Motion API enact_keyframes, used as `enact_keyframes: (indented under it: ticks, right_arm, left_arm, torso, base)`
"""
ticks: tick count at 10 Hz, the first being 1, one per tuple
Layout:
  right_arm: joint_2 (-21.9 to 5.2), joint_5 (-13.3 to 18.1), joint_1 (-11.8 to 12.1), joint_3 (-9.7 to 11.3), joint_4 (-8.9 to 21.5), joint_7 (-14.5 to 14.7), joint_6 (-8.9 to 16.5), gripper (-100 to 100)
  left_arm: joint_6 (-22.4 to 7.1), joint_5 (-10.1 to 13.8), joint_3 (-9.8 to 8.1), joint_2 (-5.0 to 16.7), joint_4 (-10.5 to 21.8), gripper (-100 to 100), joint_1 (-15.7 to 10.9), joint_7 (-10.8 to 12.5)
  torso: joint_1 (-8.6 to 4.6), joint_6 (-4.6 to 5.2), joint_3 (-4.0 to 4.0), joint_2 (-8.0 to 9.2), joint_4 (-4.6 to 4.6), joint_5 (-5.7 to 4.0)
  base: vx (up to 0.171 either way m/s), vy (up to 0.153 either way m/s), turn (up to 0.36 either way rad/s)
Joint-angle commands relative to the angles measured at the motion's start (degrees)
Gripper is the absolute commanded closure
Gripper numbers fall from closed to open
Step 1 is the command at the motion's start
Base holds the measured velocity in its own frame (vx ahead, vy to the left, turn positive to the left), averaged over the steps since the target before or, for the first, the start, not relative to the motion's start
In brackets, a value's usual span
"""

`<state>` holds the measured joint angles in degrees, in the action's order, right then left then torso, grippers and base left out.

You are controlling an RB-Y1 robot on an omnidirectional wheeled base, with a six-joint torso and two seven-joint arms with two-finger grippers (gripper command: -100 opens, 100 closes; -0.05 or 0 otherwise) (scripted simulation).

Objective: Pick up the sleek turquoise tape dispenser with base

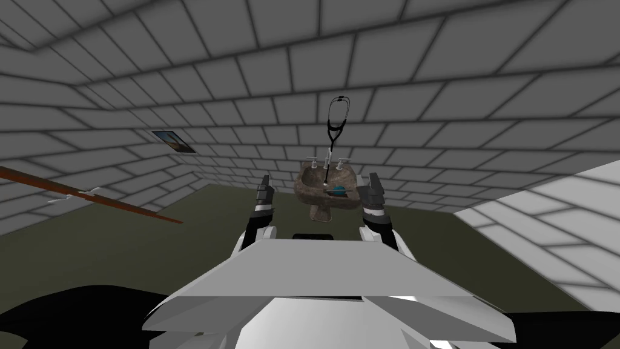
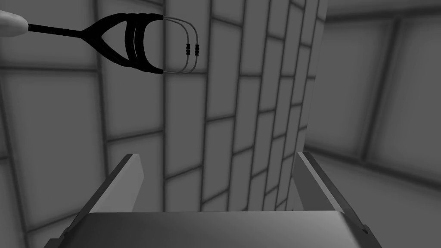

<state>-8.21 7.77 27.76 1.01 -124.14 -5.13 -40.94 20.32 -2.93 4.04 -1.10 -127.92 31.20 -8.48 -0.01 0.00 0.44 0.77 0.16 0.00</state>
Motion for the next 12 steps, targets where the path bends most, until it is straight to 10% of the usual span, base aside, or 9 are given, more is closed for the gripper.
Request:
enact_keyframes:
  ticks: [1, 12]
  right_arm:
    - [-0.8, 2.6, -0.1, 0.2, 0.5, 0.4, -0.2, -100]
    - [-8.9, 20.5, 1.7, -0.4, 6.0, 3.4, -5.6, -100]
  left_arm:
    - [0.0, 0.0, 0.0, 0.0, 0.0, 0, 0.0, 0.0]
    - [0.0, 0.0, 0.0, 0.0, 0.0, 0, 0.0, 0.0]
  torso:
    - [0.0, 0.0, 0.0, 0.0, 0.0, 0.0]
    - [0.0, -0.01, -0.19, -0.34, -0.07, 0.0]
  base:
    - [-0.153, -0.002, 0.012]
    - [-0.133, 0.015, 0.041]
